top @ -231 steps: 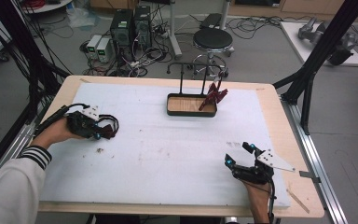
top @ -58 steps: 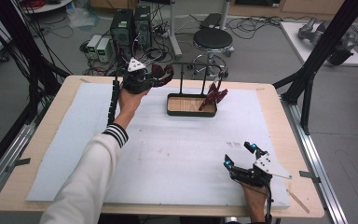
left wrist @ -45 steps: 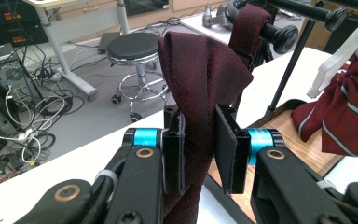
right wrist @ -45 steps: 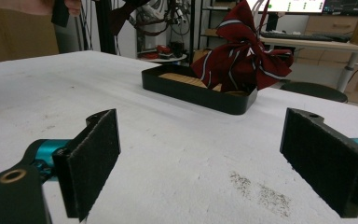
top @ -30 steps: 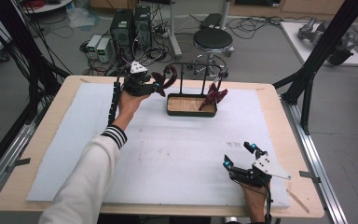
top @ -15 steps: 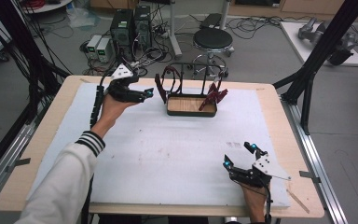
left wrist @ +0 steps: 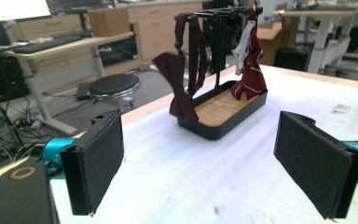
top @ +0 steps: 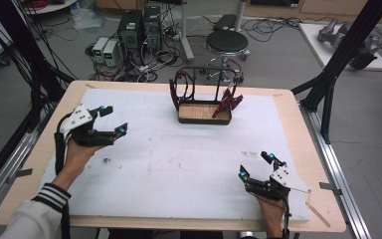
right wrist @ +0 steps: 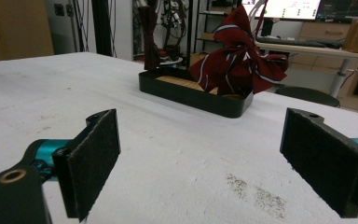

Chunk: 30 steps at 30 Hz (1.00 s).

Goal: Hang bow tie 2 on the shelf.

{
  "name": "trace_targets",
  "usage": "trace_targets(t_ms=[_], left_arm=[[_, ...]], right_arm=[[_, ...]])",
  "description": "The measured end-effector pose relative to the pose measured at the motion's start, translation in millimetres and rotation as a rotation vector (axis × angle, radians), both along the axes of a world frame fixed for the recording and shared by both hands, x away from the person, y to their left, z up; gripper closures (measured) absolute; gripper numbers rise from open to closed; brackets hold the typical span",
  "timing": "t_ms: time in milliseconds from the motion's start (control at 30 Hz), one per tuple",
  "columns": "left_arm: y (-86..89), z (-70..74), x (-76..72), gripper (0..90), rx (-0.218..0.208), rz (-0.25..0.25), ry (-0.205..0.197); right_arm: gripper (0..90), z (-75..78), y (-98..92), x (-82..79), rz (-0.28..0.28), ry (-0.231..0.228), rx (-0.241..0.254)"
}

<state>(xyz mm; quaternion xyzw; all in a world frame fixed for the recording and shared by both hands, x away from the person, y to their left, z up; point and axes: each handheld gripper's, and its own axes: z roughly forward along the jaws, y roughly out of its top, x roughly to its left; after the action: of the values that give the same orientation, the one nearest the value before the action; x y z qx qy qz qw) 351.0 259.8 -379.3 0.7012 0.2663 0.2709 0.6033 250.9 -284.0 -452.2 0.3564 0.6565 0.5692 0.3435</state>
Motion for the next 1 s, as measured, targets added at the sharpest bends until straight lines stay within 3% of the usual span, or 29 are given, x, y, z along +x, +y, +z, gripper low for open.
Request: trace_targets(t_ms=[67, 133, 300, 400, 467, 833, 900, 1000], left_arm=[[8.7, -11.0, -11.9, 15.8, -0.014, -0.001, -0.004], [15.6, -22.6, -20.9, 14.1, -0.046, -0.034, 0.005], [26.1, -43.7, -40.4, 14.0, -0.126, -0.018, -0.003], [28.3, -50.6, -52.2, 14.0, -0.128, -0.017, -0.043], [29.2, -56.9, -59.2, 14.0, -0.159, -0.019, -0.067], [25.9, -76.0, -68.2, 14.1, -0.152, 0.025, -0.074], [25.9, -76.3, -70.4, 14.4, -0.157, 0.039, -0.098], [27.1, -76.8, -70.6, 14.5, -0.169, 0.049, -0.094]], right_arm=[[11.2, 0.1, 0.1, 0.0, -0.001, 0.0, -0.001], [11.2, 0.1, -0.3, 0.4, -0.002, -0.003, -0.001], [11.2, 0.0, -0.4, 0.4, -0.004, -0.002, 0.004], [11.2, 0.0, -0.4, -0.1, -0.005, 0.001, 0.007], [11.2, 0.0, -0.4, 0.0, -0.006, -0.001, 0.005], [11.2, 0.0, -0.6, 0.3, 0.0, -0.005, 0.003], [11.2, 0.0, -0.6, 0.1, -0.001, -0.001, 0.006], [11.2, -0.1, -0.9, 0.3, -0.004, -0.005, 0.007]])
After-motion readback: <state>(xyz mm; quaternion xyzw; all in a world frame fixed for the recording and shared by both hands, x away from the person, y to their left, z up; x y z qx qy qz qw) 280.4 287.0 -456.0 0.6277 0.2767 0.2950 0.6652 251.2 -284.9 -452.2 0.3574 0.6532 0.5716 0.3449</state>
